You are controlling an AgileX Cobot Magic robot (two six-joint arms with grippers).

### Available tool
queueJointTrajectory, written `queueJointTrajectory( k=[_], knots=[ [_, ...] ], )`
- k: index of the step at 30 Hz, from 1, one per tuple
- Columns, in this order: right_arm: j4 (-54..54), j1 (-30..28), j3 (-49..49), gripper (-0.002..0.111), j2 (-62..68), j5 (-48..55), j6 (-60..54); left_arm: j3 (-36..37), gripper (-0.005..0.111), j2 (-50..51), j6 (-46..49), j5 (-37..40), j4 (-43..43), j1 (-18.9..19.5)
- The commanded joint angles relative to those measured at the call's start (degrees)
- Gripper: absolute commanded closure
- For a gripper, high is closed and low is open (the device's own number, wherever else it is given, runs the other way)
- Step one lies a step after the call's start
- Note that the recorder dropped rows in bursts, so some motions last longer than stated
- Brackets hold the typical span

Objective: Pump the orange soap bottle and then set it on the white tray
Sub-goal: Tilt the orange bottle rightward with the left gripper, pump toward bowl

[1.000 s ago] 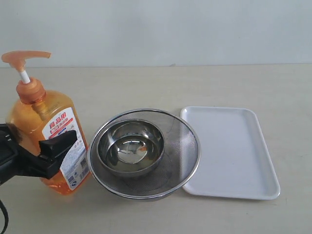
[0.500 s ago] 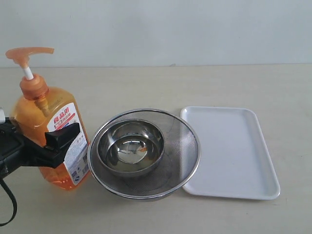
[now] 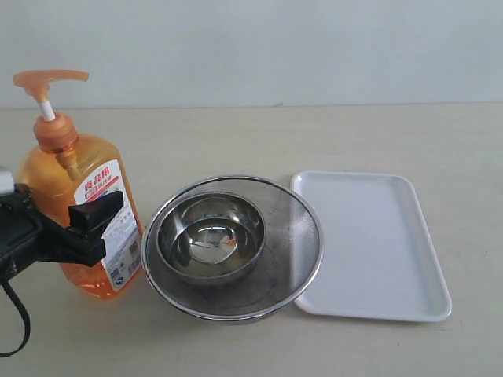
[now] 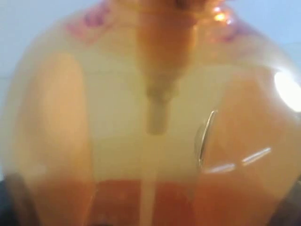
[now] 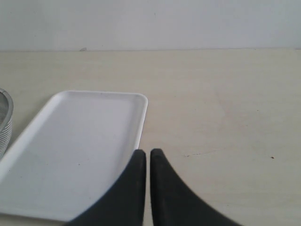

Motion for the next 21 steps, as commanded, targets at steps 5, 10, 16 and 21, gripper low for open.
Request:
queueJointTrajectory(
  k=[5, 10, 16, 21],
  knots=[
    [0.0, -0.4, 0.0, 0.108, -0.3, -0.4, 0.1, -0.4, 0.102, -2.0, 4.2, -1.6, -0.4, 0.1],
    [0.0, -0.4, 0.0, 0.108, -0.3, -0.4, 0.1, -0.4, 0.102, -6.9, 7.9, -0.5, -0.4, 0.1],
    [0.0, -0.4, 0.0, 0.108, -0.3, -0.4, 0.1, -0.4, 0.102, -15.1, 11.1, 10.0, -0.4, 0.1],
    [0.0, -0.4, 0.0, 0.108, -0.3, -0.4, 0.0, -1.6, 0.102, -20.7, 11.8, 20.3, -0.8, 0.1]
  ],
)
